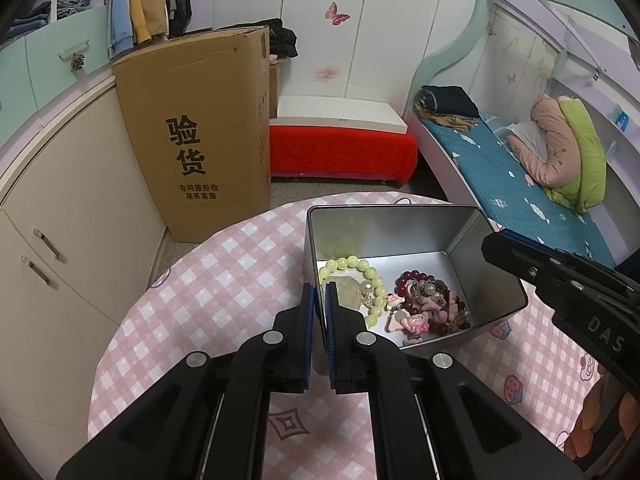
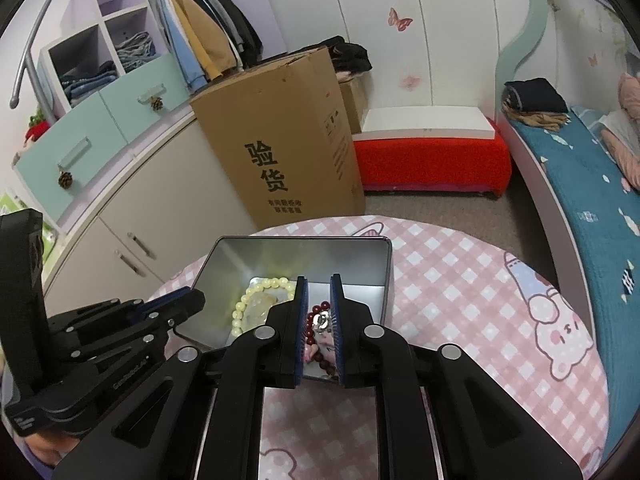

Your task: Organize jewelry

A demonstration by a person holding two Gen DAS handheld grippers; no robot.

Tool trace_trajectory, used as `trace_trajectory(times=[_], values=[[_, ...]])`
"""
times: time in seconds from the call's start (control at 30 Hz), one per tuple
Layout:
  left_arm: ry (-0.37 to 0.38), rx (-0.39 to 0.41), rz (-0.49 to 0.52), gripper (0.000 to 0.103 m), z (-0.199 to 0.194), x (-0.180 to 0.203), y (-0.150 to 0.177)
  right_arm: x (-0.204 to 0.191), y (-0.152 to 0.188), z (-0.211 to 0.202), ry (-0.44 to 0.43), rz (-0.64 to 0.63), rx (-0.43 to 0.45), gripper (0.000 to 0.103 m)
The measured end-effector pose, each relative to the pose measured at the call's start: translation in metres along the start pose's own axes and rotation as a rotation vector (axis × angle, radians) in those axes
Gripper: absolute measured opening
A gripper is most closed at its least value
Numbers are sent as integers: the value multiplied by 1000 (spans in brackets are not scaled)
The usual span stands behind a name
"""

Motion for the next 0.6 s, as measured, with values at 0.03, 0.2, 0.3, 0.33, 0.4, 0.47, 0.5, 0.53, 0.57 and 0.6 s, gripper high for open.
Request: trace_trajectory(times=[0.03, 0.2, 0.3, 0.33, 0.4, 0.47, 0.5, 0.53, 0.57, 0.6], values=[[-2, 5, 1, 4, -1, -2, 0, 1, 0, -3, 11, 0, 13, 48], [-8, 20, -3, 4, -8, -3, 0, 0, 0, -15, 14, -3, 37, 55], [-11, 26, -5, 4, -12, -4, 1, 0, 1, -21, 15, 0, 44, 56], [-12, 30, -5, 4, -14, -5, 2, 1, 1, -24, 17, 0, 48, 57], [-21, 37, -4, 7, -17, -6, 3, 2, 2, -26, 19, -1, 50, 58], [-27, 38, -2, 7, -21, 0, 4, 3, 4, -30, 24, 1, 52, 61], [-28, 38, -1, 7, -22, 1, 4, 4, 6, -32, 26, 1, 54, 61], [-31, 39, 1, 7, -24, 0, 5, 4, 7, -34, 29, 1, 56, 61], [-35, 40, 3, 10, -26, 0, 5, 4, 8, -36, 29, 0, 56, 61], [-41, 42, 4, 24, -28, 1, 5, 4, 10, -38, 30, 1, 57, 61]])
Point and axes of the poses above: each gripper's, at about its wrist camera, not at the fingertips, and z roughly the way its jaws point, x to its right, y to its underside, the point moved 5 cm from there along z, roughly the way its jaws point, and after that the axes turned 11 degrees about z, right-handed, at the moved point
